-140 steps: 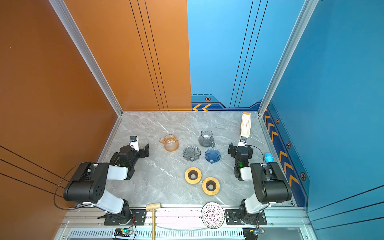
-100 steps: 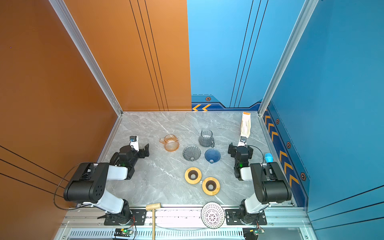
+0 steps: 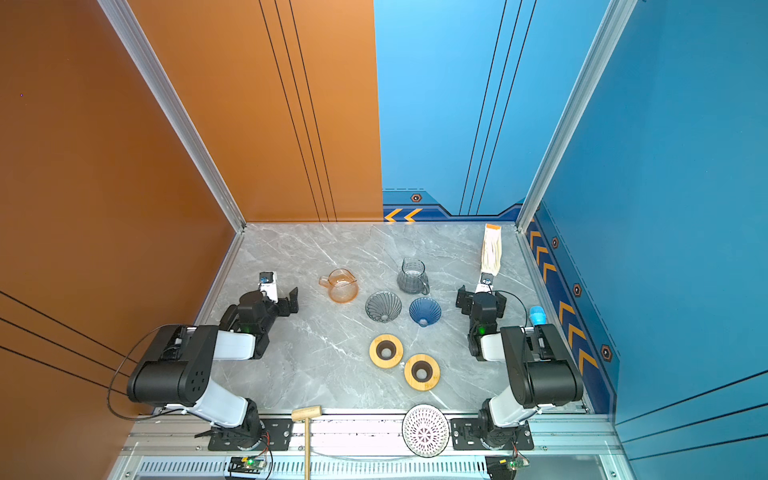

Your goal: Place the coffee filter in the dripper

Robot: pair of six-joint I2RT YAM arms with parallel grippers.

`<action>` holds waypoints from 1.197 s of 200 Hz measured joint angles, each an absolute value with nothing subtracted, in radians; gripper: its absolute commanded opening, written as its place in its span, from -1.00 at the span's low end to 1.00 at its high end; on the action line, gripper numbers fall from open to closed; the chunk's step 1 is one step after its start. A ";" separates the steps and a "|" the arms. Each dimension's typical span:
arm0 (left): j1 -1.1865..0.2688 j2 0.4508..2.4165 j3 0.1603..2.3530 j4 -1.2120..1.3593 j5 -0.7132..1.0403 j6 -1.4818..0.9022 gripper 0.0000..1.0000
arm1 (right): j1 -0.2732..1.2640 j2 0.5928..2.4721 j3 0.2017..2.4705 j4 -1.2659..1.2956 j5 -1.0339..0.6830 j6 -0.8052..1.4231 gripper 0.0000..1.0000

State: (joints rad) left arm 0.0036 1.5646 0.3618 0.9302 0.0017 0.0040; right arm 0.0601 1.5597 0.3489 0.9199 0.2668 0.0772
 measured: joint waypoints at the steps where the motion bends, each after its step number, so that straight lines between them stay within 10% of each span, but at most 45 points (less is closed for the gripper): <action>1: 0.004 1.565 0.362 0.930 0.002 0.004 0.96 | 0.060 1.560 0.349 0.920 0.267 0.077 0.99; 239: -0.023 1.488 0.360 0.896 -0.007 0.028 0.96 | 0.078 1.486 0.350 0.888 0.260 0.062 0.99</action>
State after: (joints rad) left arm -0.0235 1.4883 0.3599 0.8955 -0.0074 0.0280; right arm 0.0784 1.4864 0.3500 0.8879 0.2596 0.0620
